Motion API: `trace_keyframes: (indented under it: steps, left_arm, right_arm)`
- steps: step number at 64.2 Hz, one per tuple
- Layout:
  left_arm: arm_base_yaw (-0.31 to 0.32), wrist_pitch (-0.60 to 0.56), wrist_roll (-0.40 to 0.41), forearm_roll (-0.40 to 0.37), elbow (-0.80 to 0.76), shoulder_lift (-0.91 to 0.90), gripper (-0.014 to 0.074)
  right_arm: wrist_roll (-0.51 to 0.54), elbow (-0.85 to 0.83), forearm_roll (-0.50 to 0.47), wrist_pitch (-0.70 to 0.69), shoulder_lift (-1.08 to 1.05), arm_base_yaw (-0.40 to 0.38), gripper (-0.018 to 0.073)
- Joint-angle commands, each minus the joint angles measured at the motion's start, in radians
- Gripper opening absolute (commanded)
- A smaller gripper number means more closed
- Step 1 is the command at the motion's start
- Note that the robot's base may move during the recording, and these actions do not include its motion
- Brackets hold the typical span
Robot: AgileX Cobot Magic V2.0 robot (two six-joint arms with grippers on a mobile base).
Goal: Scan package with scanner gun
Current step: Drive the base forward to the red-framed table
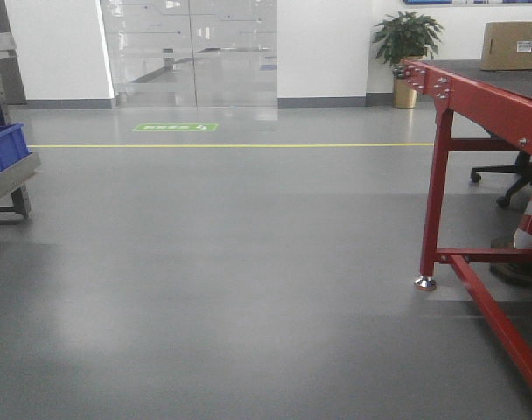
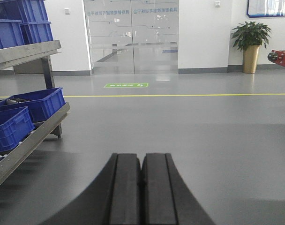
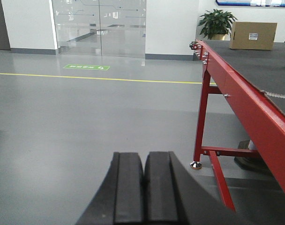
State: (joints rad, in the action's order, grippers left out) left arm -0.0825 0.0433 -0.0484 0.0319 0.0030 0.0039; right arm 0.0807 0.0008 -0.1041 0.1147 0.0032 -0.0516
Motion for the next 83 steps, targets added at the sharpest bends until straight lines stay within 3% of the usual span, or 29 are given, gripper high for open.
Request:
trace_keyframes:
  steps: [1, 83]
  left_arm:
    - [-0.004, -0.016, 0.008, -0.002, -0.003, -0.004, -0.0111]
    - [-0.004, -0.016, 0.008, -0.002, -0.003, -0.004, -0.0111]
  right_arm:
    - [0.0, -0.001, 0.005, -0.012, -0.003, 0.001, -0.016]
    - [0.0, -0.001, 0.005, -0.017, -0.003, -0.009, -0.016]
